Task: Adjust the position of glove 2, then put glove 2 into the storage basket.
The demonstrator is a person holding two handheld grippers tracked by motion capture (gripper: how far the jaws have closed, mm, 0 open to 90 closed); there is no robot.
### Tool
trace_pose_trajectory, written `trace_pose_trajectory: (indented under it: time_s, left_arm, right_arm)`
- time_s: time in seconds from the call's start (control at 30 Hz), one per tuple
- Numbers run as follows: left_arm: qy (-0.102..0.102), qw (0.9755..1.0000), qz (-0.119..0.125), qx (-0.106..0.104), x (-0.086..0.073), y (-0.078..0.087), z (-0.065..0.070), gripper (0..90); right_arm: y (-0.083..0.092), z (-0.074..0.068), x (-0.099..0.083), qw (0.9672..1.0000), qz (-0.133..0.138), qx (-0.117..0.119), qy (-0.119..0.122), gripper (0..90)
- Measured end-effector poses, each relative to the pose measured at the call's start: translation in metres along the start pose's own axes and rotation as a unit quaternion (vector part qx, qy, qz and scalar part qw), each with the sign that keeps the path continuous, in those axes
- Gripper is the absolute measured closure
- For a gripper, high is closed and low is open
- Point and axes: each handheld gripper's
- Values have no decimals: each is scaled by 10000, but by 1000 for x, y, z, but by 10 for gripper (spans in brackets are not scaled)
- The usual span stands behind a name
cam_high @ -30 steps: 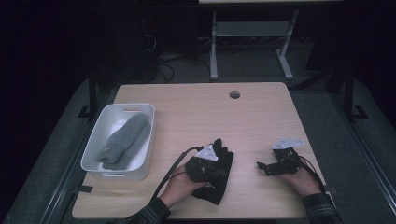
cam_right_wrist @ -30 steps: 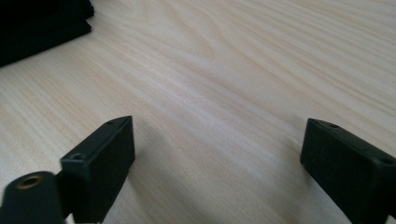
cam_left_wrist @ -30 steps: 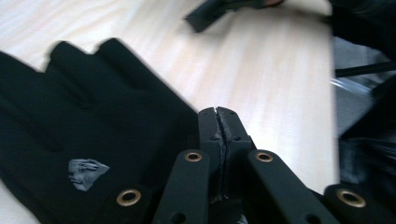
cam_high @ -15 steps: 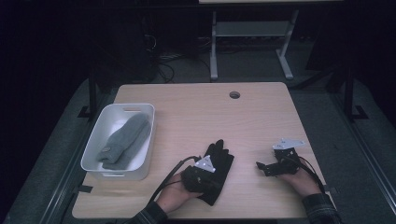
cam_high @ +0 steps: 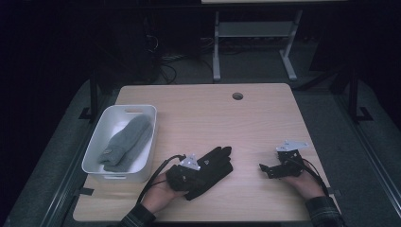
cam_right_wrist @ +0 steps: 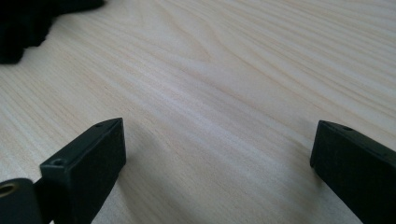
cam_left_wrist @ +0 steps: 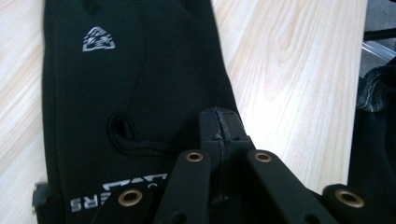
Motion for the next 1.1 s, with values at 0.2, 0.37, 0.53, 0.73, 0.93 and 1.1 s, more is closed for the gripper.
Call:
trace_pose_trajectory:
  time_s: [0.2, 0.37, 0.53, 0.73, 0.93, 1.1]
  left_arm:
    - [103, 9997, 225, -62, 2, 6, -4, 865]
    - [83, 9990, 439, 16, 14, 9, -9, 786]
    - [85, 9980, 586, 220, 24, 4, -16, 495]
    - [59, 9978, 466, 475, 23, -7, -24, 263]
    - [53, 9975, 400, 587, 23, -12, -33, 233]
    - [38, 9975, 266, 648, 23, -23, -33, 207]
  right_arm:
    - [0, 0, 0, 10000, -2, -12, -13, 31]
    - [0, 0, 0, 10000, -2, -21, -20, 32]
    - [0, 0, 0, 10000, -2, -22, -22, 32]
    - [0, 0, 0, 10000, -4, -24, -23, 31]
    - [0, 0, 0, 10000, -7, -23, -22, 31]
    - [0, 0, 0, 10000, -4, -25, -21, 32]
Point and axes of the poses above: each handheld gripper's, and its own axes: y roughly backward along the jaws, x roughly out of its top, z roughly to its right, and after that the axes turned 1 degree about -y, right-handed
